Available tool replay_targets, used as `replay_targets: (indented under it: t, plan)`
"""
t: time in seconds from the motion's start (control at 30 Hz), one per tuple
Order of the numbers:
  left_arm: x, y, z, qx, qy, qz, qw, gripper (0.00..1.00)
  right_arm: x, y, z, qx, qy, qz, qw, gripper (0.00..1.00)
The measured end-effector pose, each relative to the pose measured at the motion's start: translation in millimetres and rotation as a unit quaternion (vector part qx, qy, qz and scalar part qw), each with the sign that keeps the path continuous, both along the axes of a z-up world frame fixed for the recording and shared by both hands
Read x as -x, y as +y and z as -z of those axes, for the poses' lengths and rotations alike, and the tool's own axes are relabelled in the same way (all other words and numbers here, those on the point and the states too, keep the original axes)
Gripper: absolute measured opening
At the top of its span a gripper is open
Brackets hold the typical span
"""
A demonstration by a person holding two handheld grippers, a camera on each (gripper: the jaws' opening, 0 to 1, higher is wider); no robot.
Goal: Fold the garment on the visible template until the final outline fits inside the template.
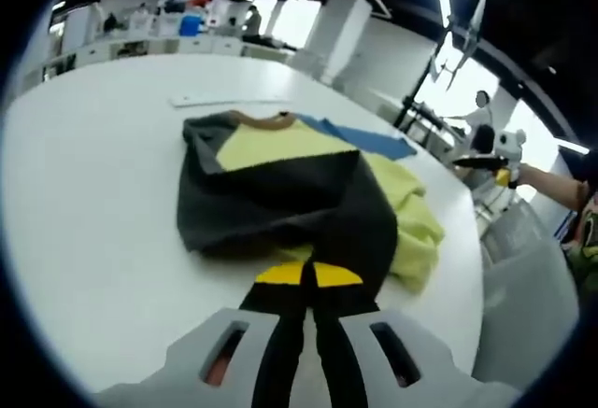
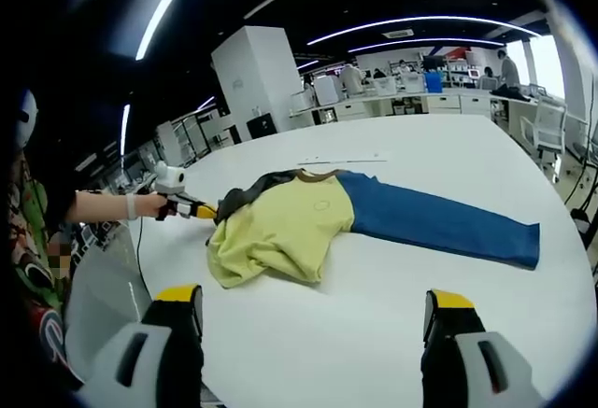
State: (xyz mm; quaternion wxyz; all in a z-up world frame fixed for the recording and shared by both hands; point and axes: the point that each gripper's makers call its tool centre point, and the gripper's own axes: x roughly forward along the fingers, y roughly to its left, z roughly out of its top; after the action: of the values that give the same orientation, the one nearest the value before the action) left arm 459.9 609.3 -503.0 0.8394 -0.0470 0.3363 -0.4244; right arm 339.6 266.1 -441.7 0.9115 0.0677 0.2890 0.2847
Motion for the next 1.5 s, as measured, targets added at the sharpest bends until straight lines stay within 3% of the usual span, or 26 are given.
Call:
replay_targets:
  t: [0.33, 0.5, 0.7, 1.0, 1.5]
  plan:
    - [-13.5, 38, -28.2, 0.019, -0.025, -0.071, 0.997, 0.0, 0, 2, -0.1, 0.001, -0.001, -0.003, 1.0, 1.0]
    - [-15.2, 68, -35.0, 0.007, -0.03, -0.104, 0.9941, 0.0, 1, 3, 1.0, 0.001, 0.0, -0.004, 1.0, 1.0]
    - [-18.6, 116, -40.8, -0.015, -0.037, -0.161, 0.9862, 0.0, 1, 6, 1.3, 0.001, 0.001, -0.006, 1.0, 1.0]
    - [-24.9, 184, -25.9, -0.058, -0.021, -0.215, 0.9747, 0.0, -3, 10, 1.7, 0.004, 0.004, -0.01, 0.9999, 1.0]
    - [-47.6, 255, -9.3, -0.111, -0.007, -0.257, 0.96, 0.0, -1, 11, 5.8, 0.014, 0.016, -0.013, 0.9997, 1.0]
